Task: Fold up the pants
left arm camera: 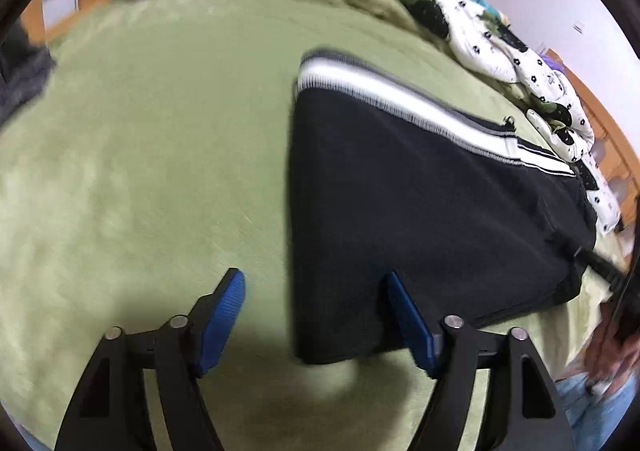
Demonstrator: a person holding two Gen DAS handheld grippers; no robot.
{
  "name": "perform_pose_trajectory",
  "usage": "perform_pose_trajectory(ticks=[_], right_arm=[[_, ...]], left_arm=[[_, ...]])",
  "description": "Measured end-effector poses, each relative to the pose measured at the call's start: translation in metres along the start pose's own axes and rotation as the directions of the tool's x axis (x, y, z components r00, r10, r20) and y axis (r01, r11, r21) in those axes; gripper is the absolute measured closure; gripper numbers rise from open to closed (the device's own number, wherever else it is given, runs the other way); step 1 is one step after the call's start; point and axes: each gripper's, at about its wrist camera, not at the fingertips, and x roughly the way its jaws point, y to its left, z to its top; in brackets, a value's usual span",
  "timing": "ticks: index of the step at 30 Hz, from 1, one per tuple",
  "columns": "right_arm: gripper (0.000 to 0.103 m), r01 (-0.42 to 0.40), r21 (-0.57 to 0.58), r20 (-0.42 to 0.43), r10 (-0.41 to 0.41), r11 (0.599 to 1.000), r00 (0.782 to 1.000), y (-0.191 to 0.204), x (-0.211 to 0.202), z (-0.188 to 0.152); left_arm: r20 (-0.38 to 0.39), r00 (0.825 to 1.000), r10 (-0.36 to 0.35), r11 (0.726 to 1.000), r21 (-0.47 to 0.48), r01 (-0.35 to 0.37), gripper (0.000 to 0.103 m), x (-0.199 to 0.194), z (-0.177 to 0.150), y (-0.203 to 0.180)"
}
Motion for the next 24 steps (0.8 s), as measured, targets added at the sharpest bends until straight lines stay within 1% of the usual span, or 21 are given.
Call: perform_pose_trajectory(ticks=[1,2,4,7,8,10,11,12,14,16,17,20,22,24], right_arm=[[0.079,0.018,-0.009,-0.026,-0.018,1.000,1.000,0.002,0.009,-0.006],[0.077,0.015,-0.003,-0.025,-0.016,1.000,1.000,0.003,0.014,-0.010],[0.073,0.023,0.011,-0.018,-0.023,1.000,1.000,0.008,0.016,-0.008],[0.073,0.009,0.038,-0.003,-0.009,0.999,1.000,0.002,0.003,-0.006],[0.073,0.003,0.045,0.010,-0.004,0.999,1.000,-0.002,-0.004,-0.005],[0.072,0.009,0.046,0.083,-0.013,0.999,0.996,-0.009,-0.025,-0.001],[0.069,0.023,0.053,0.120,-0.029,0.998,0.992,-0.015,-0.036,0.000],[0.061,0.038,0.072,0.158,-0.049,0.997,0.986,-0.025,-0.048,-0.001],[0.051,0.054,0.126,0.213,-0.080,0.991,0.974,-0.043,-0.058,0.008],[0.051,0.094,0.195,0.264,-0.145,0.976,0.954,-0.068,-0.071,0.005],[0.051,0.127,0.229,0.282,-0.191,0.965,0.940,-0.080,-0.076,0.003],[0.050,0.225,0.331,0.299,-0.328,0.917,0.896,-0.117,-0.090,-0.004],[0.048,0.258,0.395,0.279,-0.383,0.882,0.881,-0.142,-0.092,-0.009],[0.048,0.284,0.445,0.251,-0.422,0.849,0.871,-0.164,-0.088,-0.016]], left_arm=[[0.006,1.000,0.005,1.000,0.001,-0.005,0.022,0.003,-0.001,-0.002],[0.008,1.000,0.015,1.000,0.015,-0.015,0.020,0.004,-0.002,-0.004],[0.011,0.999,0.052,0.997,0.061,-0.052,0.019,0.004,-0.003,-0.013],[-0.001,0.999,0.050,0.997,0.055,-0.049,0.019,0.001,-0.005,-0.014],[-0.019,0.999,0.043,0.998,0.038,-0.042,0.019,-0.002,-0.004,-0.013],[-0.029,0.999,0.018,1.000,0.002,-0.018,0.022,-0.012,-0.005,-0.006],[-0.024,1.000,0.013,1.000,-0.011,-0.013,0.025,-0.017,-0.006,-0.001],[-0.013,1.000,0.017,1.000,-0.009,-0.017,0.025,-0.022,-0.008,0.001],[0.027,0.999,0.041,0.999,0.018,-0.041,0.026,-0.033,-0.015,0.005],[0.088,0.994,0.063,0.997,0.036,-0.066,0.027,-0.045,-0.020,0.008],[0.112,0.992,0.052,0.998,0.033,-0.056,0.027,-0.050,-0.021,0.011],[0.148,0.989,-0.015,1.000,-0.012,0.017,0.027,-0.056,-0.012,0.017],[0.161,0.984,-0.073,0.996,-0.045,0.081,0.027,-0.053,0.005,0.019],[0.155,0.981,-0.114,0.991,-0.047,0.122,0.027,-0.044,0.024,0.017]])
